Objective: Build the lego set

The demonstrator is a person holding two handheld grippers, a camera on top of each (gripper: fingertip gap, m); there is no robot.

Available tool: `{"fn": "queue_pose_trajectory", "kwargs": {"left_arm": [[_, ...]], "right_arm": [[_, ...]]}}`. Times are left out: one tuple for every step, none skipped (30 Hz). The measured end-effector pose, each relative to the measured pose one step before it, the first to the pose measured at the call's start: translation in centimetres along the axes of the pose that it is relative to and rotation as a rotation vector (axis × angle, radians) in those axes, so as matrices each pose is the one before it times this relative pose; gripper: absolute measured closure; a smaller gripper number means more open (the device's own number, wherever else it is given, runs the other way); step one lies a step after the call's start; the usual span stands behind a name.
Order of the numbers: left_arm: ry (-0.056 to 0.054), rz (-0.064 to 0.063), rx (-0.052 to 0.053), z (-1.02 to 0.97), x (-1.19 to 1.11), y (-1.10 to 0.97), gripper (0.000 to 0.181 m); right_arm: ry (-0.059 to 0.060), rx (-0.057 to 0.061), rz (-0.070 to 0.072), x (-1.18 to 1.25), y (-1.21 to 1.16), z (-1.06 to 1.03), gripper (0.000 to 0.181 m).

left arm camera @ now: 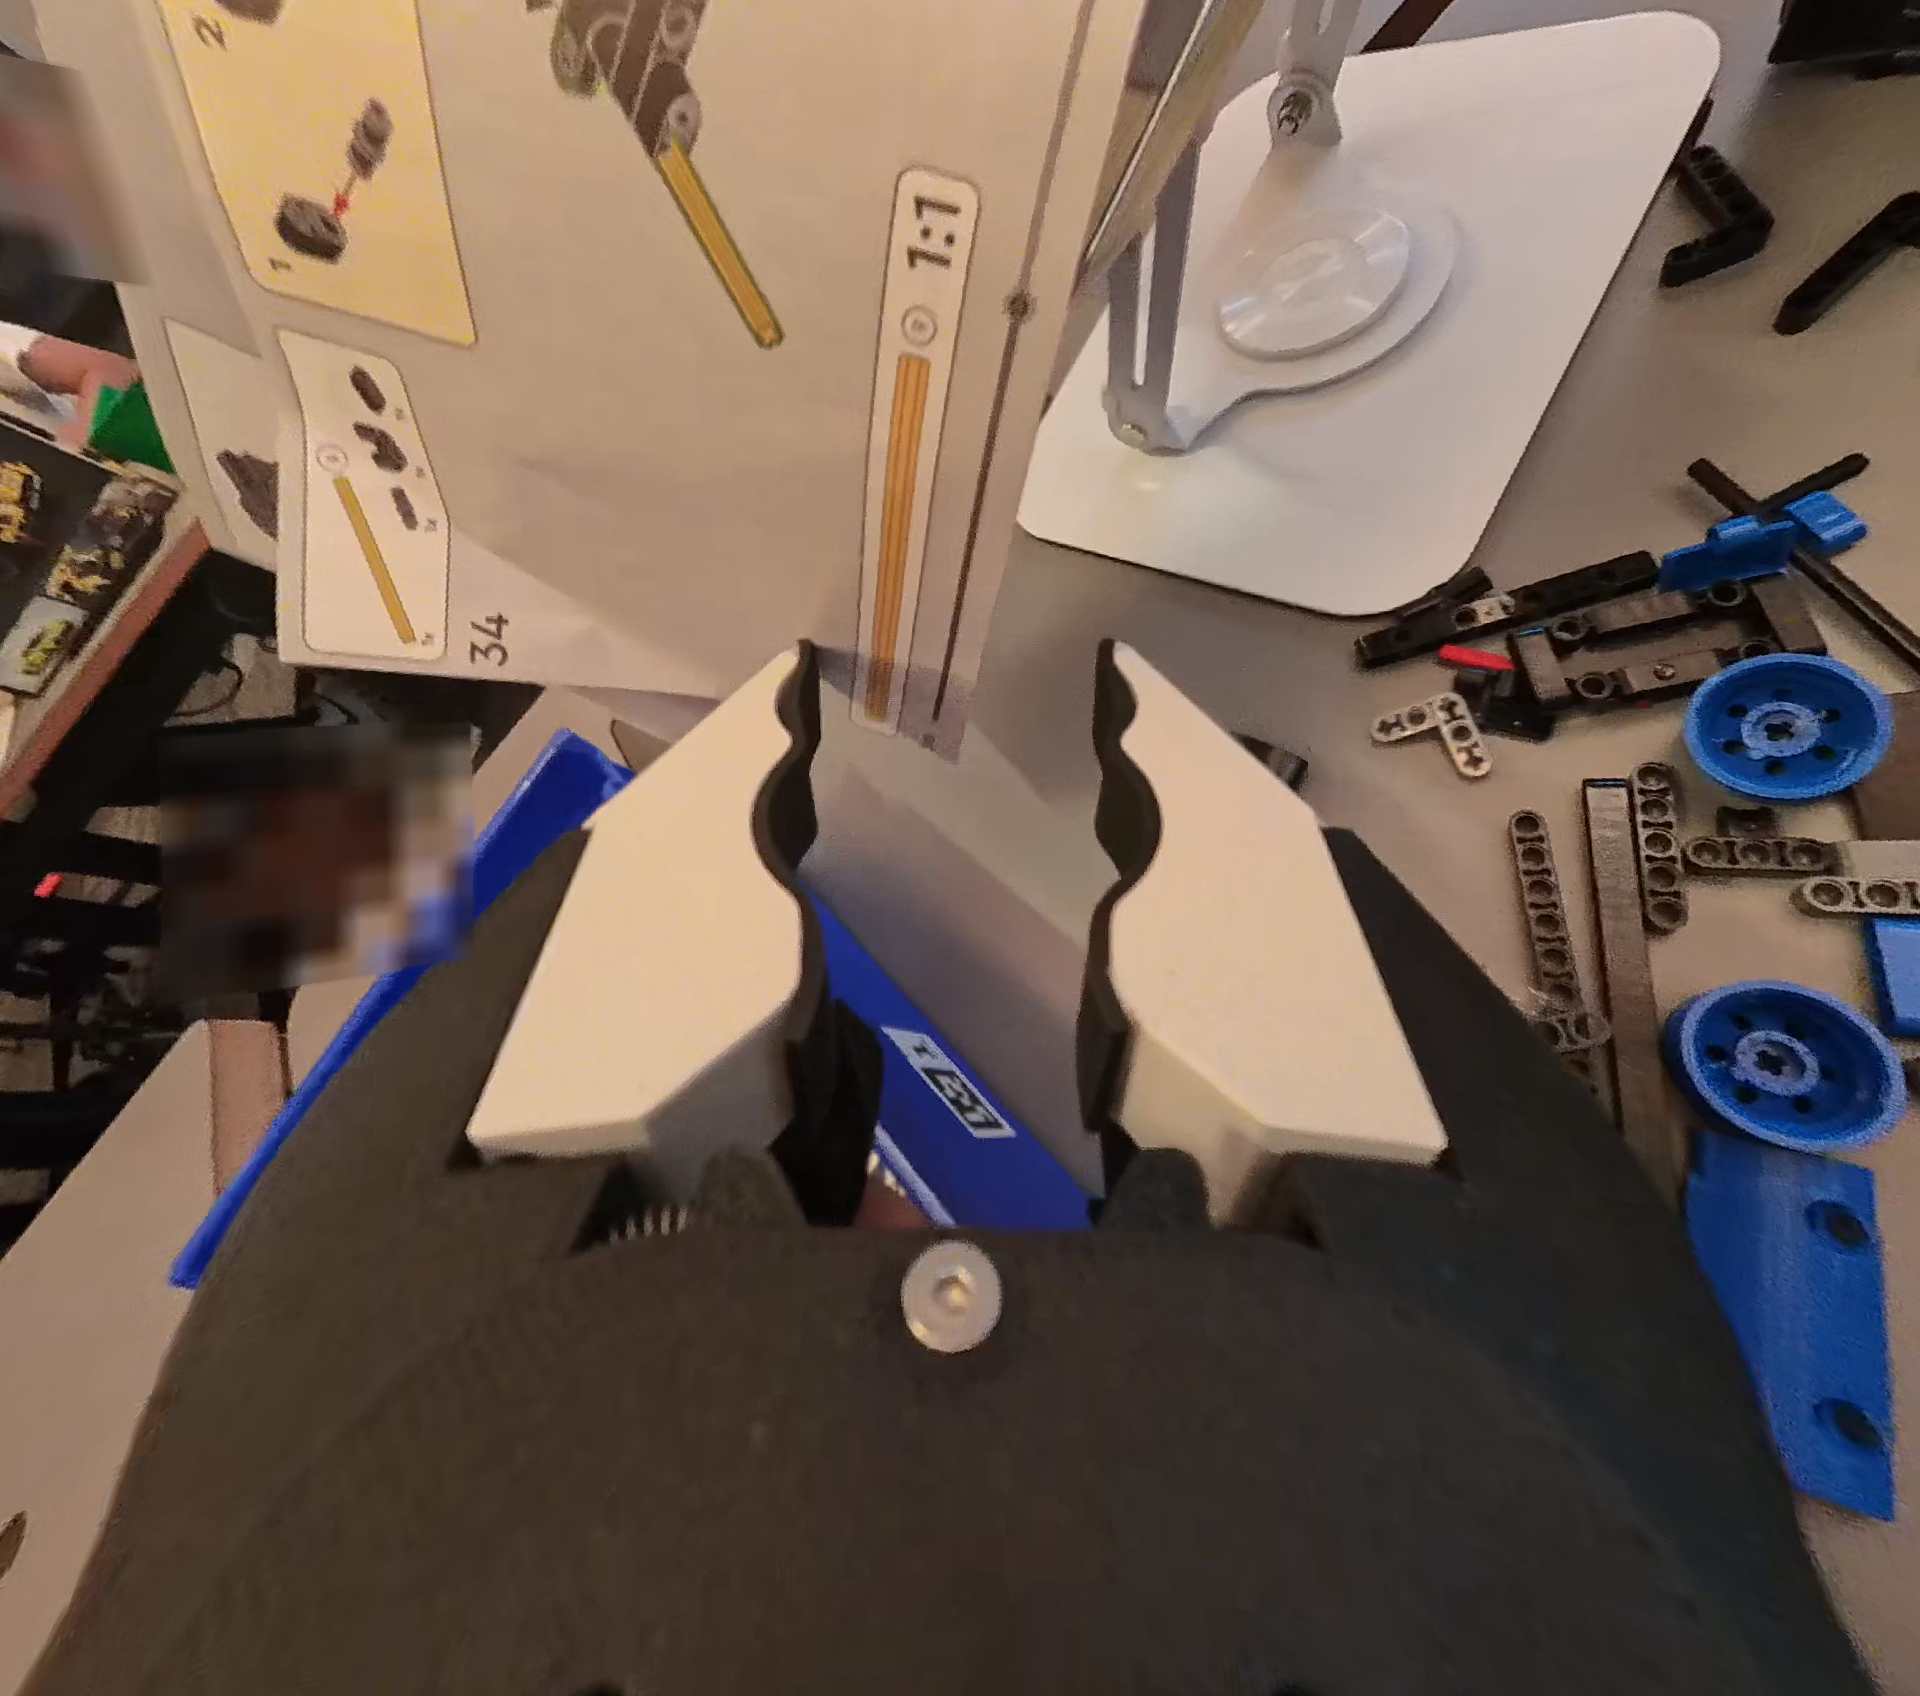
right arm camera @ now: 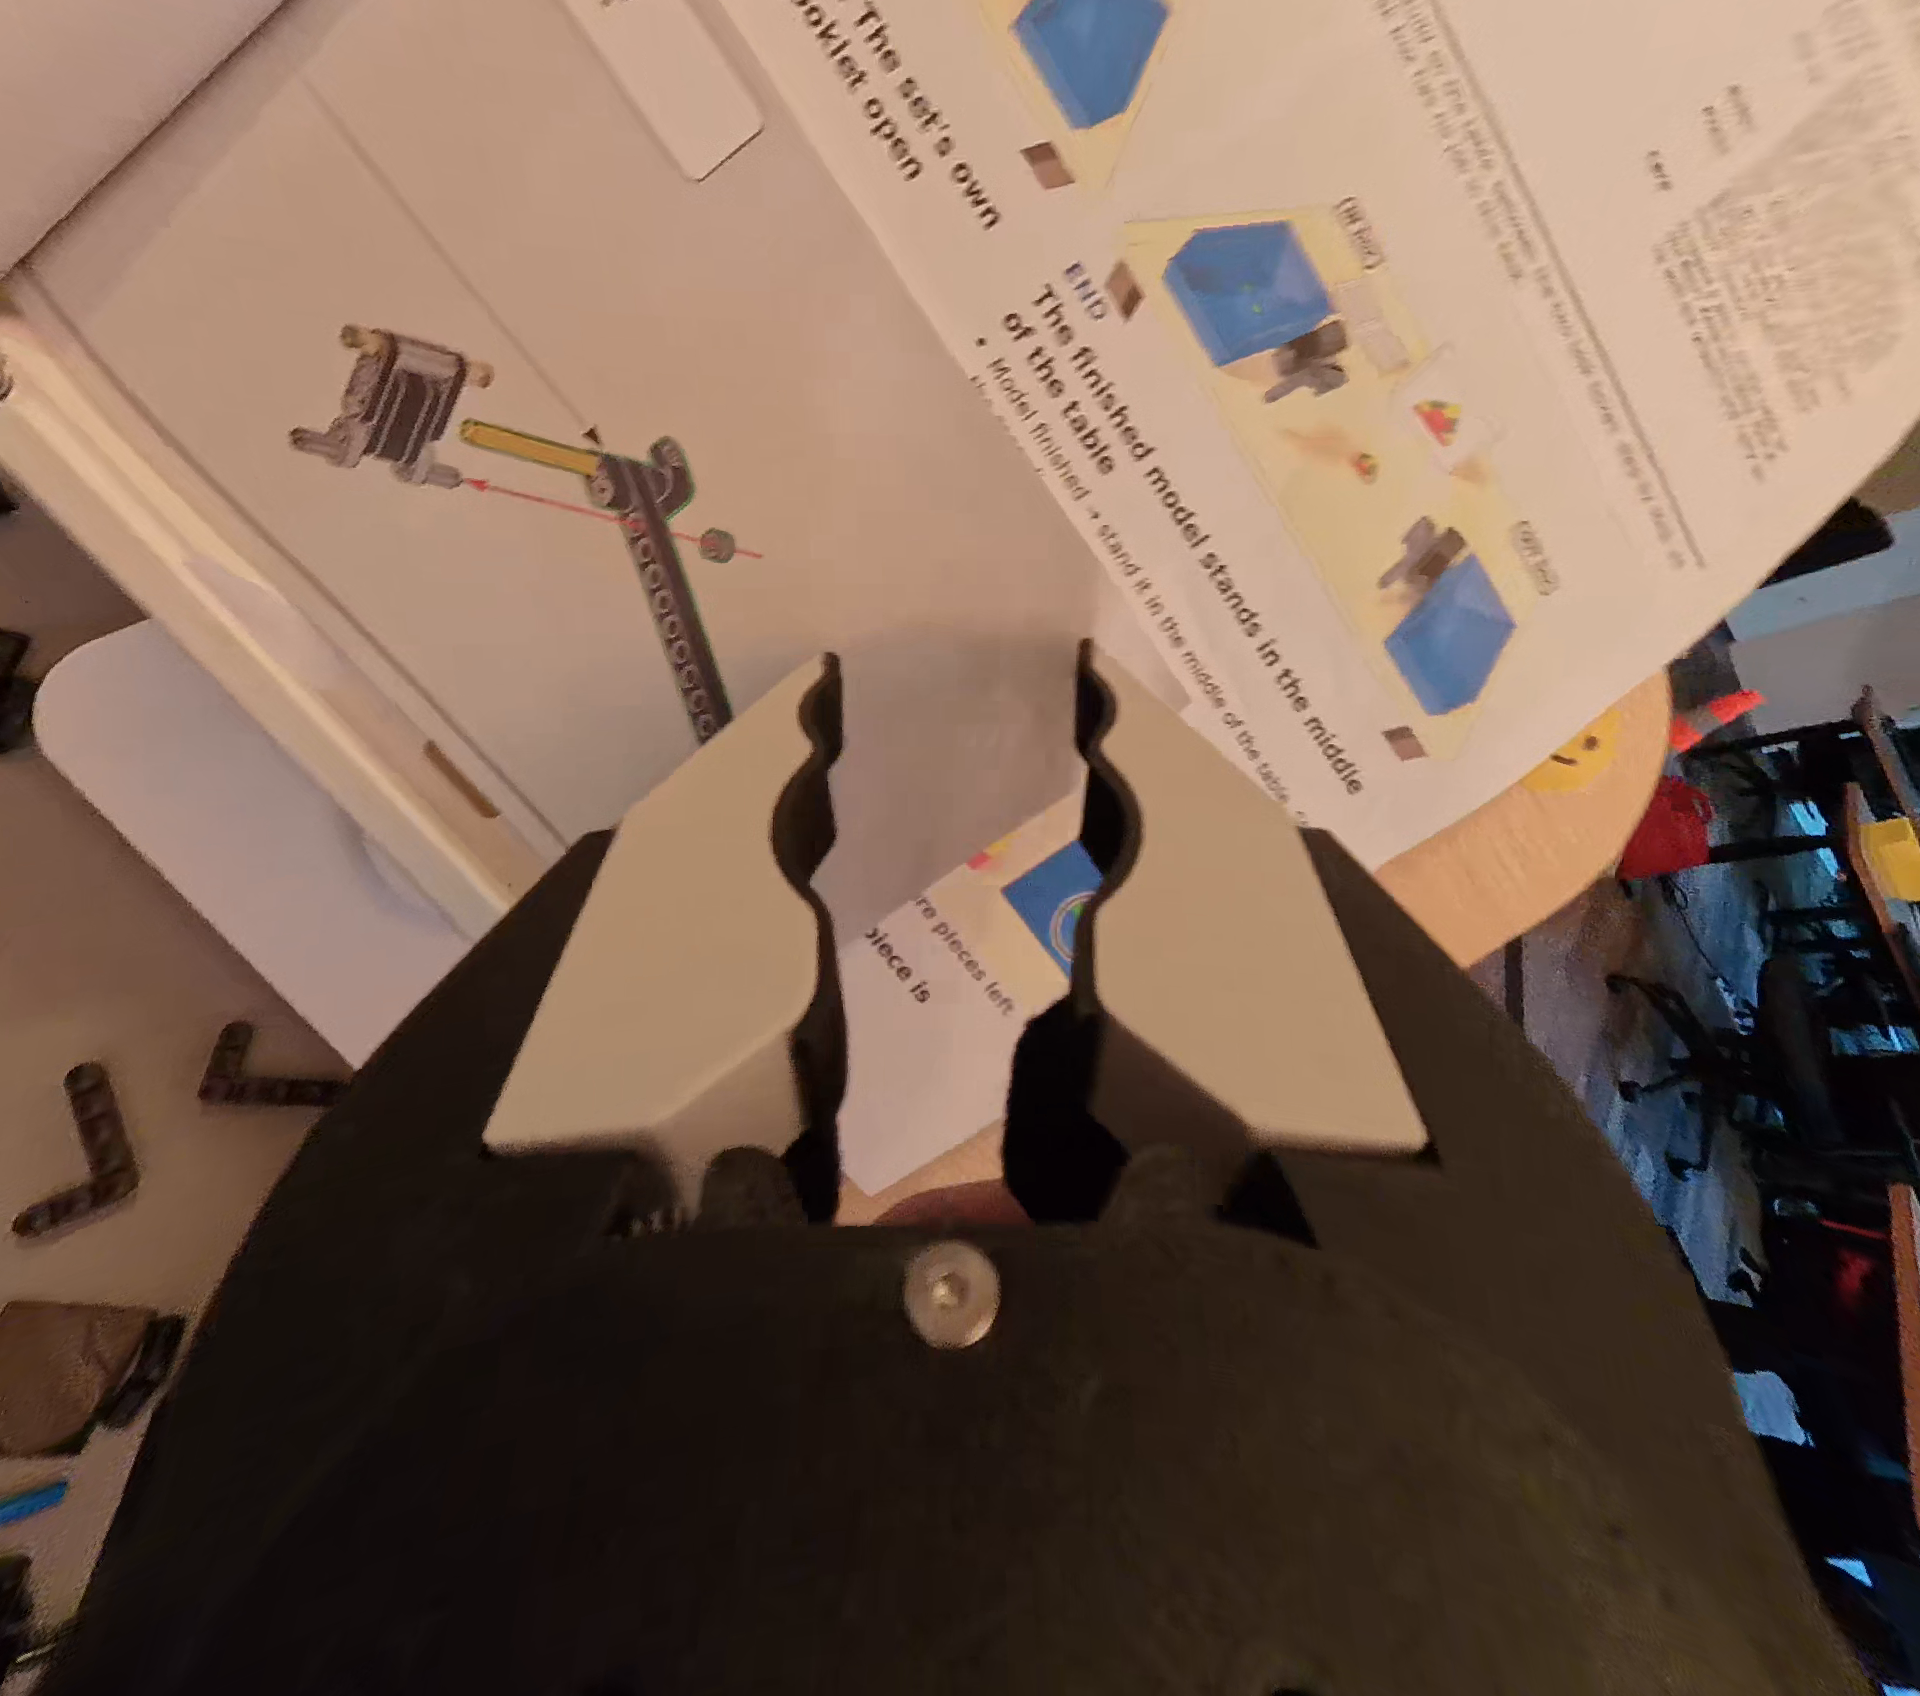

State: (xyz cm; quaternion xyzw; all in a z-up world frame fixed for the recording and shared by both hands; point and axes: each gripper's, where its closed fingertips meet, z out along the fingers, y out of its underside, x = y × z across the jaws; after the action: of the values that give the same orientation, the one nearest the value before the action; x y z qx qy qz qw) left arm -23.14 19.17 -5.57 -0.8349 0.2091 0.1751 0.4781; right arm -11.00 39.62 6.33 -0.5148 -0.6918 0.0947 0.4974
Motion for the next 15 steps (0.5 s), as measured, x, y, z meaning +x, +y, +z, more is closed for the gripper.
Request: {"fn": "queue_pose_trajectory", "kwargs": {"left_arm": [[-0.0073,0.0123,0.0063,-0.087,-0.050,-0.262,0.129],[-0.0111,0.0163,0.0195,-0.139,-0.074,-0.484,0.129],[-0.0053,0.0128,0.0182,-0.127,0.023,-0.482,0.130],[0.0062,0.0074,0.0020,-0.014,0.165,-0.244,0.128],[0.0034,0.0038,-0.0169,0.130,0.068,0.074,0.127],[-0.0017,0.0069,-0.0148,0.169,-0.019,0.117,0.125],[-0.0043,0.0080,-0.0048,0.151,-0.030,0.034,0.124],[-0.0006,0.0045,0.0000,0.111,0.028,-0.012,0.125],[0.0010,0.0020,0.0012,0.072,0.042,-0.021,0.125],[-0.0007,0.0016,0.0020,0.029,0.012,-0.036,0.125],[-0.0011,0.0005,0.0017,0.006,0.005,-0.025,0.125],[-0.0003,-0.0004,0.0011,0.002,0.023,-0.016,0.125],[-0.0004,0.0000,0.0005,-0.018,0.006,0.013,0.125],[0.0001,0.0002,-0.0006,-0.012,0.006,0.037,0.125],[0.0004,-0.0005,-0.0005,-0.015,0.003,0.034,0.125]], "right_arm": [[0.0112,-0.0005,0.0009,0.310,0.007,0.025,0.130],[0.0072,-0.0079,-0.0024,0.220,0.145,0.128,0.123],[0.0012,-0.0117,-0.0016,0.079,0.216,0.180,0.117],[-0.0100,-0.0054,0.0018,-0.125,0.127,0.173,0.119],[-0.0167,-0.0001,0.0018,-0.260,0.040,0.133,0.125],[-0.0084,0.0002,-0.0009,-0.151,0.013,0.092,0.128],[-0.0041,0.0006,-0.0016,-0.089,-0.029,0.039,0.133],[-0.0045,0.0005,-0.0012,-0.089,-0.049,-0.005,0.138],[-0.0019,-0.0002,-0.0006,-0.048,-0.023,0.003,0.143],[-0.0012,-0.0001,-0.0014,-0.038,-0.011,0.001,0.147],[-0.0036,0.0012,-0.0009,-0.073,-0.007,0.004,0.152],[-0.0042,0.0020,-0.0002,-0.083,-0.002,0.011,0.156],[-0.0043,0.0017,-0.0017,-0.097,-0.011,-0.002,0.162],[-0.0009,0.0013,-0.0052,-0.051,-0.005,-0.031,0.166],[-0.0009,0.0010,-0.0073,-0.074,-0.029,-0.081,0.170]]}}
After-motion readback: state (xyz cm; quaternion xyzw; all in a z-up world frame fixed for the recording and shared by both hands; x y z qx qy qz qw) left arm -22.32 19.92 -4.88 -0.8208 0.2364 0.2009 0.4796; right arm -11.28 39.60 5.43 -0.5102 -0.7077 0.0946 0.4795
